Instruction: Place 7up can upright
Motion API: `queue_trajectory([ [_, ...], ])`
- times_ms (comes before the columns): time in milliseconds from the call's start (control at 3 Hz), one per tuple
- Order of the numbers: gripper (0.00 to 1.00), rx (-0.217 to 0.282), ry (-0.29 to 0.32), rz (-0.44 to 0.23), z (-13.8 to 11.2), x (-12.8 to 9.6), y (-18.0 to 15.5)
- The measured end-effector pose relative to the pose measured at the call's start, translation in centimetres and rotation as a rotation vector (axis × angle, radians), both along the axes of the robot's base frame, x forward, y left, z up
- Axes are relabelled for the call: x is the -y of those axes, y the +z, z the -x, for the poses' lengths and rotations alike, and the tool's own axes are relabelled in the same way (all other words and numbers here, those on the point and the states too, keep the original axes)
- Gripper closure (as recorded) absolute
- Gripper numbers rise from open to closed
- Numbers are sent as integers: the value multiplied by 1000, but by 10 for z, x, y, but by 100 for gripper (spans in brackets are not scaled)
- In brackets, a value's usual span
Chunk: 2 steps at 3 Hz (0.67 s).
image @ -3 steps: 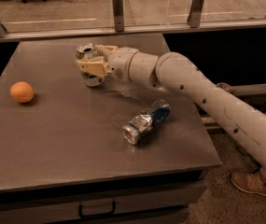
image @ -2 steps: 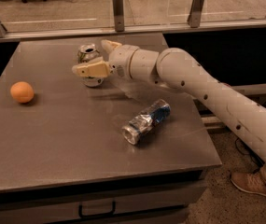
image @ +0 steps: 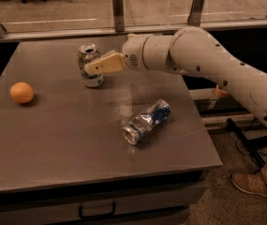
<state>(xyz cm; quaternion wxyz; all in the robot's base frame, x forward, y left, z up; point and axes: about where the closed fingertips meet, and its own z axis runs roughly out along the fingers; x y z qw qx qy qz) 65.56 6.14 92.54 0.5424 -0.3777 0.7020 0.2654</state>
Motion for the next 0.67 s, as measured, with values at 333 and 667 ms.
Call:
queue_trajectory([
  [333, 0, -17, -137, 113, 14, 44, 24],
  [667, 0, -20, -208, 99, 22, 61, 56],
])
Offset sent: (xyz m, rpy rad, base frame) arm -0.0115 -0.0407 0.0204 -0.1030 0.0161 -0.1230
